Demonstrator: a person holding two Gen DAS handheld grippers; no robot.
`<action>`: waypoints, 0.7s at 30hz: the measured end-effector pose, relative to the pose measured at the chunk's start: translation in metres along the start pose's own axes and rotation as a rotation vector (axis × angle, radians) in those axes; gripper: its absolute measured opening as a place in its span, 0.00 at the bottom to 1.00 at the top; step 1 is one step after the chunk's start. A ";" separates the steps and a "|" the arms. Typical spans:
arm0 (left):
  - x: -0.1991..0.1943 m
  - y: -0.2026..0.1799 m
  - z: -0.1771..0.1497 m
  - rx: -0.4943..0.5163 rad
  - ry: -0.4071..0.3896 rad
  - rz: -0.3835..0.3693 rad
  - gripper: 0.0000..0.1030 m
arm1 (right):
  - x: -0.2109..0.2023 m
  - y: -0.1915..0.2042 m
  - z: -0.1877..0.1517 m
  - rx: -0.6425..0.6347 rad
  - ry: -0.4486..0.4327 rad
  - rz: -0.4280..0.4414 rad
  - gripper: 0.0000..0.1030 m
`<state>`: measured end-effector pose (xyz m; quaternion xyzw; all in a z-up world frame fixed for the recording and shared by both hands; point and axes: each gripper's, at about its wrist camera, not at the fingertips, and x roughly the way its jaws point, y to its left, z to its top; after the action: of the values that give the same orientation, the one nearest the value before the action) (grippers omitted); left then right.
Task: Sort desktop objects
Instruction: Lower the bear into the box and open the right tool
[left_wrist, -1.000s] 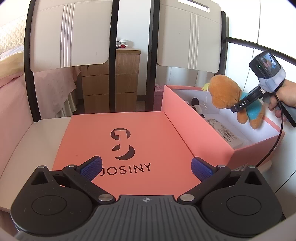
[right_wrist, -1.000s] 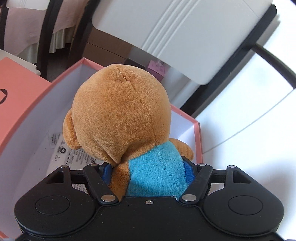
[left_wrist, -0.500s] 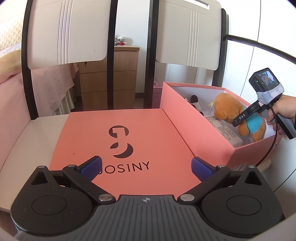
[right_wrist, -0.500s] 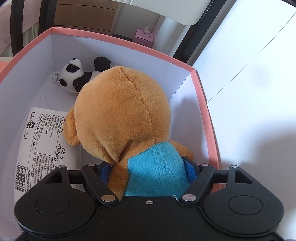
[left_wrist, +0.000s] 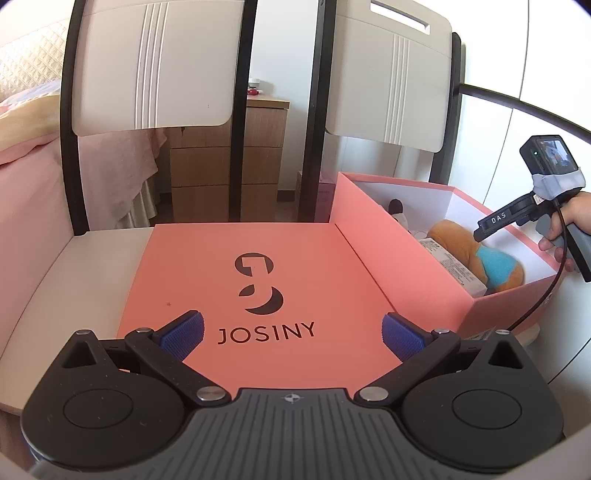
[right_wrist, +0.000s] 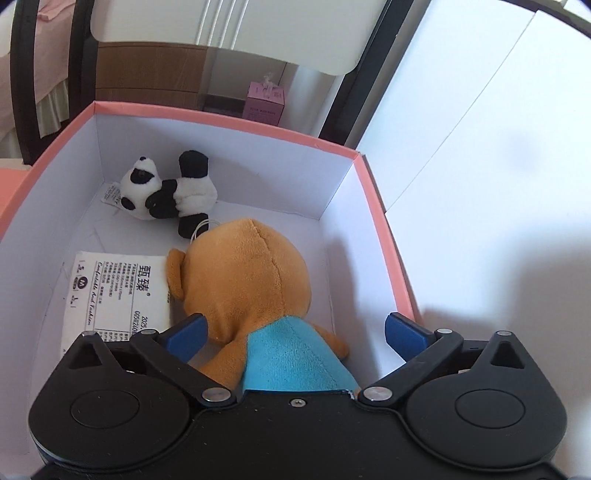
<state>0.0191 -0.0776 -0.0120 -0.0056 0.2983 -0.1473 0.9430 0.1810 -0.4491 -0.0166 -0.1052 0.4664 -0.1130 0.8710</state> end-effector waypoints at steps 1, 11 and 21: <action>-0.001 0.001 0.000 -0.001 -0.001 0.000 1.00 | -0.007 0.001 -0.001 0.008 -0.012 0.003 0.99; -0.013 0.019 -0.003 -0.018 -0.009 0.027 1.00 | -0.101 0.028 -0.016 0.100 -0.224 0.084 0.99; -0.023 0.033 -0.006 -0.031 -0.014 0.058 1.00 | -0.183 0.090 -0.071 0.158 -0.417 0.274 0.99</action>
<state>0.0068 -0.0391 -0.0068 -0.0123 0.2937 -0.1150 0.9489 0.0316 -0.3143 0.0634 0.0061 0.2766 -0.0060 0.9609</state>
